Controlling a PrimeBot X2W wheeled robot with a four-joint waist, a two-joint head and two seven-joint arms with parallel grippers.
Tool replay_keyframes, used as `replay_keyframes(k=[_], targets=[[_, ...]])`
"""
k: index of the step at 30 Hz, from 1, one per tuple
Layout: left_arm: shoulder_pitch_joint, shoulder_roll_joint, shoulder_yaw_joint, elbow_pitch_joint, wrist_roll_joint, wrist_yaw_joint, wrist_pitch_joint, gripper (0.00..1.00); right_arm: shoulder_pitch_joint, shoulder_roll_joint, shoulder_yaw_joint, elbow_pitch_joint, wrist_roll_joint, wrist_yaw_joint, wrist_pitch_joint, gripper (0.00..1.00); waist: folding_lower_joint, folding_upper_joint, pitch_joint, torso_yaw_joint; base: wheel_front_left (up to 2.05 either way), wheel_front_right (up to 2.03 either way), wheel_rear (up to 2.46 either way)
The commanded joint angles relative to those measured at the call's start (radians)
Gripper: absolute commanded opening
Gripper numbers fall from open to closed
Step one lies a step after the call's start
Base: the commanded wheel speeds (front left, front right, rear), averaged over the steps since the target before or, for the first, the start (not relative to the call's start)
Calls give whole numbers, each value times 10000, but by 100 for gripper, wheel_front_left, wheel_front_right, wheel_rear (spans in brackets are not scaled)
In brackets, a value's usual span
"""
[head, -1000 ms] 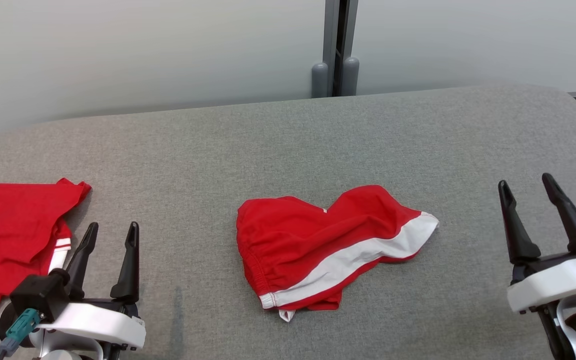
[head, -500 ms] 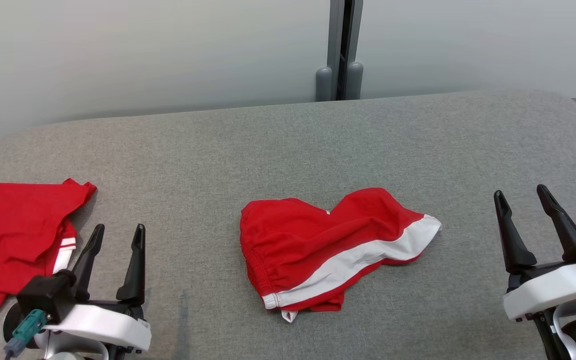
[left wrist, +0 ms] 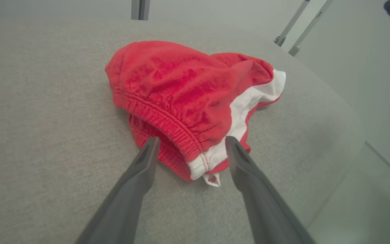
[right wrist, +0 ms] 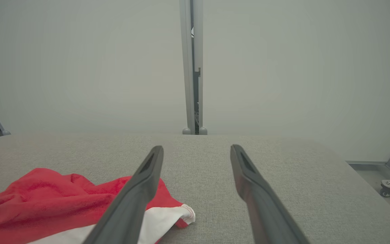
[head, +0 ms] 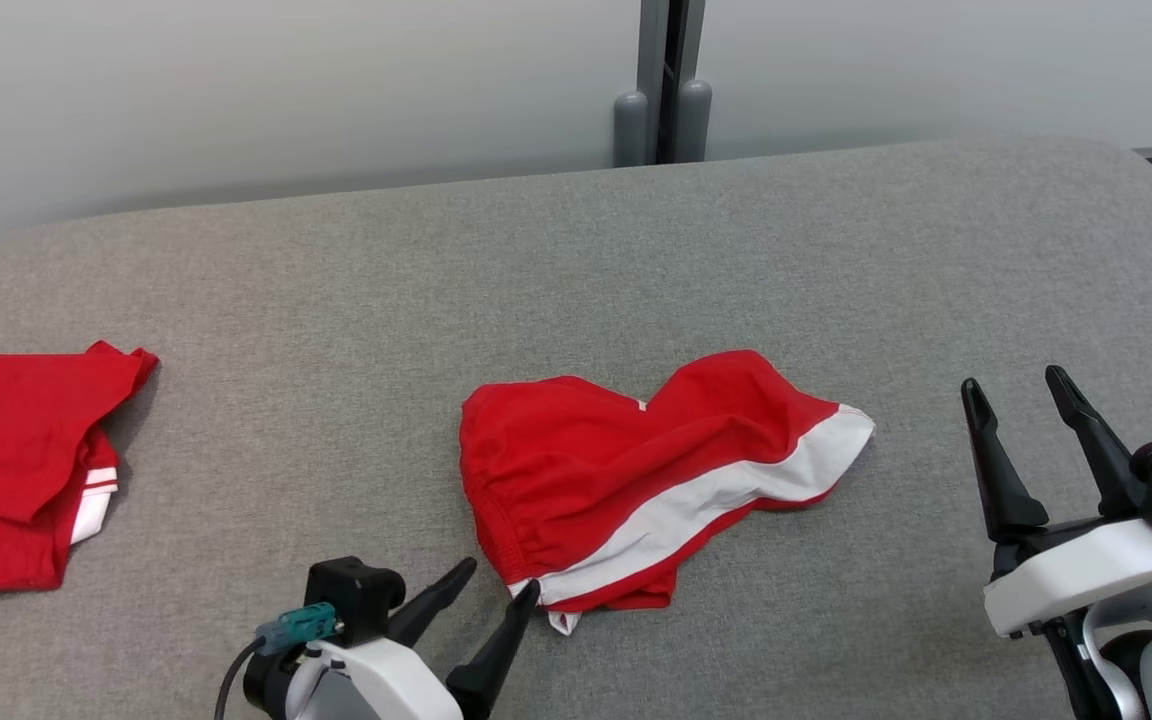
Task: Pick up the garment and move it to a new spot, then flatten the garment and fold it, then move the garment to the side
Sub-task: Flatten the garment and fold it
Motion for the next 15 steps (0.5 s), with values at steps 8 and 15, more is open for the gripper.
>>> replay_keyframes(k=[8, 15], targets=[[-272, 252, -670, 398, -728, -216, 745, 100, -278, 18, 69, 183, 59, -3, -157, 100, 0, 0, 474, -445, 0, 0, 0], [-464, 499, -925, 356, -1024, -238, 541, 0, -359, 42, -9, 299, 59, -3, -217, 100, 0, 0, 615, -540, 0, 0, 0]])
